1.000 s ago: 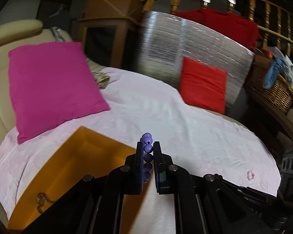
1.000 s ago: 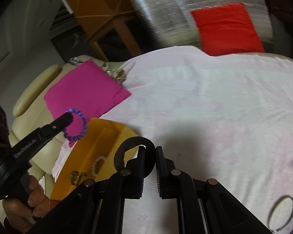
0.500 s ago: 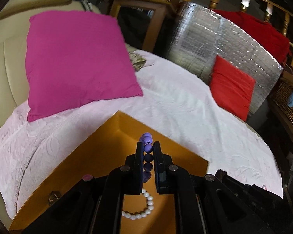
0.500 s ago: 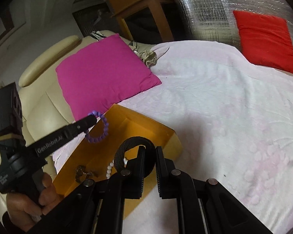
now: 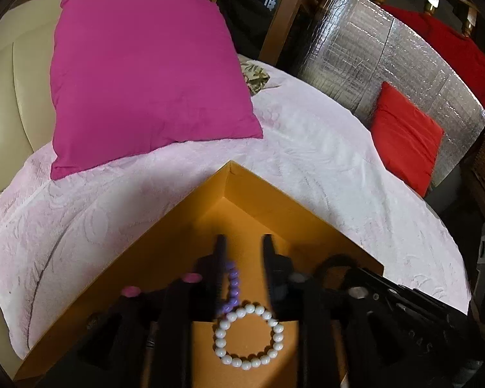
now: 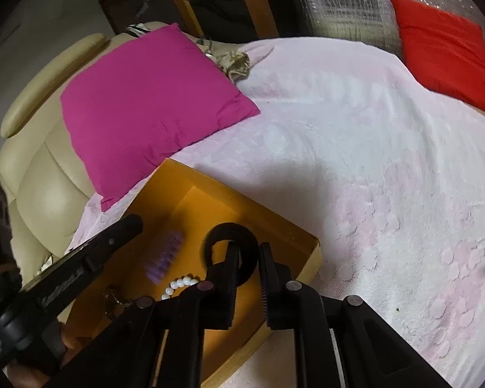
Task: Organize jewelry
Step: 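Open the left gripper over the box while the right releases the hair tie into it, then grasp the silver metal bangle by its rim with the left gripper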
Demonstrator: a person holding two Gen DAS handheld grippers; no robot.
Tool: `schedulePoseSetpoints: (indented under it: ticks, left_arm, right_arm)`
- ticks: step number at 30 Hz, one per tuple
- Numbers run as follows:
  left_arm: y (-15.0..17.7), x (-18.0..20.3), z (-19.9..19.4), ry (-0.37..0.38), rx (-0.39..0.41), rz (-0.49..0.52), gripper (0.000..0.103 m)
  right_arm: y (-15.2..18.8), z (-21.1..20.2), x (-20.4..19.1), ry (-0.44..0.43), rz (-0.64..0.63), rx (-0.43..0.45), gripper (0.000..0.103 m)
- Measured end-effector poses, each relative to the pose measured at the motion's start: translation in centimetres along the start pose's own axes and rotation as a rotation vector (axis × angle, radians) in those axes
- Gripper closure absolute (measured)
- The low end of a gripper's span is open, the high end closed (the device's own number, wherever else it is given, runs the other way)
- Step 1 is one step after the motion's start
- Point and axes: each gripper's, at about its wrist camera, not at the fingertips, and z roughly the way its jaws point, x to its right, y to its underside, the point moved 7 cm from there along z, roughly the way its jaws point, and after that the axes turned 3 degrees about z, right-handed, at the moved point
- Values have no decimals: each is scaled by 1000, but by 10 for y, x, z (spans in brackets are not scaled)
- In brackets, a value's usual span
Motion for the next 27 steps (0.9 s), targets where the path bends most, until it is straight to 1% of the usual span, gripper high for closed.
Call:
schedulePoseSetpoints:
  ticks: [2, 5, 8, 11, 13, 15, 18, 19, 25, 27]
  left_arm:
    - [-3, 2, -6, -6, 29, 8, 60]
    - [-7, 6, -16, -21, 71, 9, 60]
    - [-10, 16, -26, -49, 112, 41, 60]
    - [-11, 40, -38, -55, 156, 99, 59]
    - [-9, 64, -46, -41, 184, 159, 57]
    - [-4, 88, -53, -25, 202, 216, 51]
    - [9, 128, -60, 10, 217, 301, 50]
    - [14, 141, -62, 22, 218, 331, 49]
    - [56, 212, -70, 92, 209, 500, 40]
    - [70, 228, -67, 110, 198, 537, 34]
  right_arm:
    - [-2, -5, 2, -28, 22, 15, 80]
    - [-6, -17, 6, -54, 43, 37, 73]
    - [-7, -40, 18, -46, 54, 86, 73]
    - [-3, -74, 41, -15, 73, 136, 73]
    - [4, -102, 66, -1, 105, 166, 73]
    - [12, -125, 93, 33, 128, 193, 73]
    - [30, -163, 141, 83, 184, 215, 73]
    - [38, -178, 161, 104, 211, 229, 73]
    - [79, -252, 249, 190, 339, 292, 73]
    - [97, -276, 280, 212, 403, 334, 73]
